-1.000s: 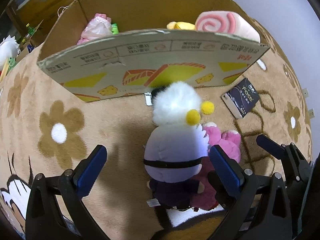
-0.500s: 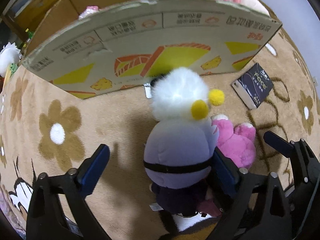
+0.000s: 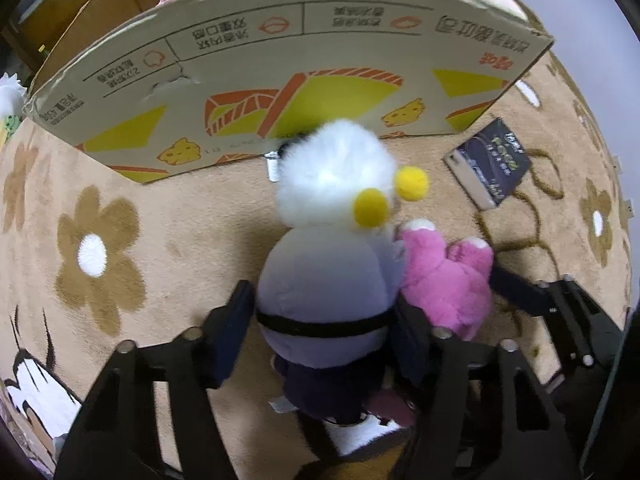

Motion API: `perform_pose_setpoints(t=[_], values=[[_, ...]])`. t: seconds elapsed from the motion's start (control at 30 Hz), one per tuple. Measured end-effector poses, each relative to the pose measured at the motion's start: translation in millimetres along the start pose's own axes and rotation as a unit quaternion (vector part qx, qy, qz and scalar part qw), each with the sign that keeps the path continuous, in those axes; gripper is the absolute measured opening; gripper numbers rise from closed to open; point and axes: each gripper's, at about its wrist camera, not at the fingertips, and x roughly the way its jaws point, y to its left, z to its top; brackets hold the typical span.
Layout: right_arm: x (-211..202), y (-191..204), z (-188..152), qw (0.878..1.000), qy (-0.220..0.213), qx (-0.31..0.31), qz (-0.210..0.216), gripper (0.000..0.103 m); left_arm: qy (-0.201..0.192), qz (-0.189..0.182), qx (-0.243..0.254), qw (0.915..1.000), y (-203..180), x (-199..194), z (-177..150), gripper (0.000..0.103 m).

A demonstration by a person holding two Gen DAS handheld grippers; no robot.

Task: Organize soft objects
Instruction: 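Grasp the white-haired doll with the left tool while the right tool grasps the pink plush bear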

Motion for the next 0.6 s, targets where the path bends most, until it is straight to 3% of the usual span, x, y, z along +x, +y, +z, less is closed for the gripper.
perform_pose_setpoints(t=[0.07, 0.33, 0.6], values=[[0.1, 5.0, -0.4, 1.0, -0.002, -0.007, 0.011, 0.074, -0.005, 0.011, 0.002, 0.9999, -4.4, -1.7, -1.6, 0.059], [-2.9, 6.5, 0.5, 1.0, -0.007, -0.006, 0.012, 0.058, -0.018, 0.032, -0.014, 0.9992, 5.4, -12.9, -2.6, 0.058], [-14.6, 2.3, 0.0, 1.0, -0.021, -0.001, -0.001, 0.054, -0.048, 0.037, -0.018, 0.998, 22.7, -42.1, -2.9, 0.057]])
